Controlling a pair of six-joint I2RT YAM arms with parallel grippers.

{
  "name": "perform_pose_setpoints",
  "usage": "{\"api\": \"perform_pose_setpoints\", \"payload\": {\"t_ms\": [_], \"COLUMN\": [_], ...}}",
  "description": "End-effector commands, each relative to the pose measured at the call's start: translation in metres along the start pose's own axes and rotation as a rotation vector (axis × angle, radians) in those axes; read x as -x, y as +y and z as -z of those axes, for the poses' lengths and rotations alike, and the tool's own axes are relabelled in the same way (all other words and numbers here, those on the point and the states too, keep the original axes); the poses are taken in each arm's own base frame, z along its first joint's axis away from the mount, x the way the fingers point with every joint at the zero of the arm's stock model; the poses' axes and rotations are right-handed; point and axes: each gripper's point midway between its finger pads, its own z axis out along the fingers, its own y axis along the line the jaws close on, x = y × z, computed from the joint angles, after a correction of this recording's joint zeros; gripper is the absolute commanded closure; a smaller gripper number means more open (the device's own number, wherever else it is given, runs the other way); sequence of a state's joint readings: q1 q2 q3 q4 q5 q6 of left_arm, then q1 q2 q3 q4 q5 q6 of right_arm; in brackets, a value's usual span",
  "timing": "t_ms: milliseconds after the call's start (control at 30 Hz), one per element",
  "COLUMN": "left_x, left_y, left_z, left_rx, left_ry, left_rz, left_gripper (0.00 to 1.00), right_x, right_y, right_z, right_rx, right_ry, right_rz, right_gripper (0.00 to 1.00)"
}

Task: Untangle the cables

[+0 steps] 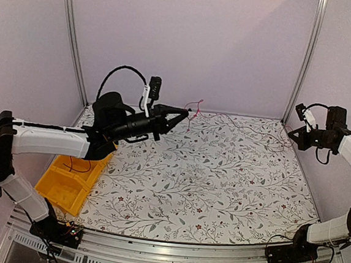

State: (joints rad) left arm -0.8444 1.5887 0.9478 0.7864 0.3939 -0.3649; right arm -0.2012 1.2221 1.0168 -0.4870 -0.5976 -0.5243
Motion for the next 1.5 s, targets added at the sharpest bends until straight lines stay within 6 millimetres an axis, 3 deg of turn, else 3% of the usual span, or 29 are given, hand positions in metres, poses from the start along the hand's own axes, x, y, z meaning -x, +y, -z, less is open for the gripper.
{"api": "perform_pose_setpoints", "payload": {"t_ms": [0,333,500,567,633,800,867,933,1100,1267,1467], "left_x": [0.058,0.151,0.184,0.189,0.189,0.183,0.176,0.181,0.22,0.265,0.3], "left_y": [-0.009,0.029,0.042,0.048,0.052,0.058,0.063,0.065,0.062,0.057,0.059], "left_z": [0.044,0.159,0.209,0.217,0.216,0.197,0.194,0.195,0.22,0.237,0.253], "left_rx": [0.042,0.537,0.705,0.738,0.736,0.691,0.696,0.718,0.853,0.953,1.055], "left_ry": [-0.075,-0.207,-0.246,-0.231,-0.198,-0.115,-0.08,-0.074,-0.097,-0.09,-0.072], "left_rz": [-0.104,-0.29,-0.316,-0.315,-0.308,-0.254,-0.227,-0.222,-0.297,-0.38,-0.426], "left_gripper": [1.0,1.0,1.0,1.0,1.0,1.0,1.0,1.0,1.0,1.0,1.0], "right_x": [-0.024,-0.058,-0.066,-0.05,-0.024,0.042,0.057,0.065,0.093,0.114,0.094], "right_y": [-0.044,-0.089,-0.088,-0.059,-0.014,0.132,0.17,0.195,0.239,0.261,0.258], "right_z": [-0.013,-0.022,-0.031,-0.039,-0.044,-0.033,-0.026,-0.026,-0.03,-0.032,-0.049], "right_rx": [-0.182,-0.408,-0.384,-0.209,-0.016,0.4,0.516,0.616,0.801,0.931,0.897], "right_ry": [0.076,0.179,0.188,0.136,0.072,-0.068,-0.085,-0.067,-0.063,-0.071,-0.024], "right_rz": [-0.006,-0.091,-0.126,-0.137,-0.103,0.138,0.184,0.209,0.244,0.238,0.228], "right_gripper": [1.0,1.0,1.0,1.0,1.0,1.0,0.98,0.93,0.79,0.61,0.56]}}
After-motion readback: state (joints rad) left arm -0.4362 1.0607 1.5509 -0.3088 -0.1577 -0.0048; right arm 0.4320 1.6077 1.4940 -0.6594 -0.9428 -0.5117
